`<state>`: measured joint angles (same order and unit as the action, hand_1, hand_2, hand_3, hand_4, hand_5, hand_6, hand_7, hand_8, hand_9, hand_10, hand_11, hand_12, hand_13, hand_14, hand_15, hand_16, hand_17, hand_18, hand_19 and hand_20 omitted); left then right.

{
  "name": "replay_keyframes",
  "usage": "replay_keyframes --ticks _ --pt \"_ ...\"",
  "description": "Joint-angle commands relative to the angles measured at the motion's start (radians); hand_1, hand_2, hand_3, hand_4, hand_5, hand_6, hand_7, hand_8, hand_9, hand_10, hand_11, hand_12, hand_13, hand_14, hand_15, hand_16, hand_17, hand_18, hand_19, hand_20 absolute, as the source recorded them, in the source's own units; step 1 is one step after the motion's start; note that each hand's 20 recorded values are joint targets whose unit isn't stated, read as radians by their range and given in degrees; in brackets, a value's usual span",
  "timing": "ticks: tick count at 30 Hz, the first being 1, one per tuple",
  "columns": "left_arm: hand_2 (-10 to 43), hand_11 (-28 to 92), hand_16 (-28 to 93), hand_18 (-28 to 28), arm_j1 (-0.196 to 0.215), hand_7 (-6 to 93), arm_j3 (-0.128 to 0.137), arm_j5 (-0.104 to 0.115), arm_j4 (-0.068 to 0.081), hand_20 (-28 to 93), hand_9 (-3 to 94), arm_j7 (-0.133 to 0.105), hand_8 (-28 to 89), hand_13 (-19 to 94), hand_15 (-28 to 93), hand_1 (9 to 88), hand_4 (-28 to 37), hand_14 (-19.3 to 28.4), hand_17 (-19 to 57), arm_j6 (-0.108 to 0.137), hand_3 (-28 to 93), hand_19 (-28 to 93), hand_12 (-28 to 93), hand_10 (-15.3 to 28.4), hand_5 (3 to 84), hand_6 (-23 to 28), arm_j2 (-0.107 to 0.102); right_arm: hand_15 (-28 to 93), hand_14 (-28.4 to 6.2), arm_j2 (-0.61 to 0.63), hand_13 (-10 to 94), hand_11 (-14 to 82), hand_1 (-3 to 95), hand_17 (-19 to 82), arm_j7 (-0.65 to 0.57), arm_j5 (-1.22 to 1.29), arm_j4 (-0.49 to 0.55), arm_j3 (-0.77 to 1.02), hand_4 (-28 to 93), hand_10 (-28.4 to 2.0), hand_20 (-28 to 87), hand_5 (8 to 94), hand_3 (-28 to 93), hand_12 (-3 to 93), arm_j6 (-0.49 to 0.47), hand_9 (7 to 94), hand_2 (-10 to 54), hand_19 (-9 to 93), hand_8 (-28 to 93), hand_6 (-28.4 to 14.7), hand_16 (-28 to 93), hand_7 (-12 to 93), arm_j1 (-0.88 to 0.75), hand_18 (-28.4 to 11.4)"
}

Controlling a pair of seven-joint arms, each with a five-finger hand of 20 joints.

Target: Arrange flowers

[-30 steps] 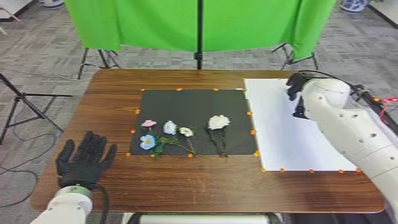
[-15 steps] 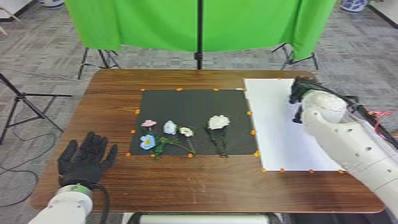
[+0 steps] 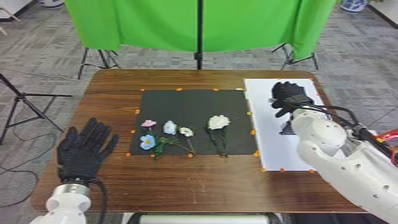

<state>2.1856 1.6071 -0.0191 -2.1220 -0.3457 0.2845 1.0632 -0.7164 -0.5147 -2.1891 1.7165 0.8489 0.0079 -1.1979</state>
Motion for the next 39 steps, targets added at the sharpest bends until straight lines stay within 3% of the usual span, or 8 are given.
replay_keyframes --ticks 1,5,13,20,26,29,32,39 --pt "14.7 30 -6 15.1 0.010 25.0 0.023 0.000 0.010 20 43.3 0.012 -13 31 46 27.8 -28.3 14.3 -4.8 0.012 74 41 14 15.2 46.9 6.5 -0.003 49 -5.7 -0.039 67 22.9 61.4 46 0.195 -0.220 0.180 0.040 -28 -11.3 27 63.4 64 51.2 -0.025 72.9 -7.1 86 10 -0.3 40 48 -0.151 -14.9" --pt "14.7 27 -6 14.8 0.020 20.9 0.035 -0.020 0.010 19 42.2 0.004 -12 29 42 27.3 -28.3 13.5 -5.2 -0.011 74 39 13 15.0 46.2 6.3 -0.002 48 -5.6 -0.053 67 21.8 61.1 45 0.184 -0.218 0.214 0.040 -28 -11.1 28 63.5 65 50.7 -0.047 73.2 -7.2 85 11 -0.3 40 48 -0.195 -15.2" --pt "14.8 25 -5 14.5 0.025 19.3 0.027 -0.004 -0.002 19 42.0 -0.002 -11 28 41 27.1 -28.3 13.6 -5.2 0.012 73 39 13 14.9 46.2 6.2 0.005 47 -5.8 -0.042 67 20.4 61.0 45 0.176 -0.206 0.243 0.037 -28 -11.3 28 63.7 65 50.2 -0.088 73.6 -7.3 85 10 -0.4 40 47 -0.225 -15.7" --pt "15.2 27 -4 14.8 0.037 20.4 0.023 0.032 -0.010 20 42.3 -0.005 -11 29 45 27.3 -28.3 14.5 -5.5 0.038 73 39 14 15.0 46.3 6.5 0.014 48 -6.8 -0.052 67 19.3 59.6 45 0.165 -0.219 0.249 0.020 -28 -12.1 28 64.2 65 49.8 -0.094 73.7 -7.7 85 10 -1.1 39 45 -0.222 -16.2" --pt "15.5 28 -4 15.0 0.044 21.9 0.023 0.049 -0.007 20 42.4 -0.015 -11 30 47 27.2 -28.3 14.4 -5.4 0.011 74 40 14 15.1 46.4 6.5 0.016 49 -7.8 -0.059 66 18.0 58.3 44 0.151 -0.220 0.256 0.029 -28 -12.5 27 63.1 66 48.6 -0.132 72.6 -9.4 86 6 -2.9 38 35 -0.238 -16.8" --pt "15.3 28 -4 15.2 0.040 21.6 0.024 0.074 -0.005 21 42.3 -0.025 -11 30 47 26.3 -28.3 14.6 -5.2 0.019 73 40 14 15.1 46.0 6.5 0.018 49 -7.9 -0.059 66 19.4 58.2 44 0.149 -0.260 0.245 0.022 -28 -12.5 26 60.8 65 49.3 -0.136 72.5 -9.5 85 2 -3.2 38 28 -0.234 -17.0" --pt "15.3 27 -4 15.6 0.039 20.6 0.024 0.070 -0.005 22 41.9 -0.019 -11 31 48 25.9 -28.3 14.8 -4.7 0.023 74 42 13 15.0 45.7 6.7 0.019 50 -8.0 -0.057 66 20.4 58.4 43 0.139 -0.256 0.246 0.029 -28 -12.4 26 59.5 64 49.7 -0.133 72.1 -9.5 85 -10 -3.1 37 23 -0.239 -17.4" --pt "15.4 27 -4 15.6 0.029 20.6 0.025 0.090 0.000 22 42.2 -0.009 -11 31 49 26.2 -28.3 14.9 -4.7 0.023 74 41 14 15.0 45.8 6.5 0.021 51 -7.9 -0.037 64 21.8 58.1 41 0.136 -0.289 0.237 0.023 -28 -12.7 25 56.4 64 48.5 -0.130 70.3 -9.5 84 -11 -3.4 37 19 -0.249 -18.3"
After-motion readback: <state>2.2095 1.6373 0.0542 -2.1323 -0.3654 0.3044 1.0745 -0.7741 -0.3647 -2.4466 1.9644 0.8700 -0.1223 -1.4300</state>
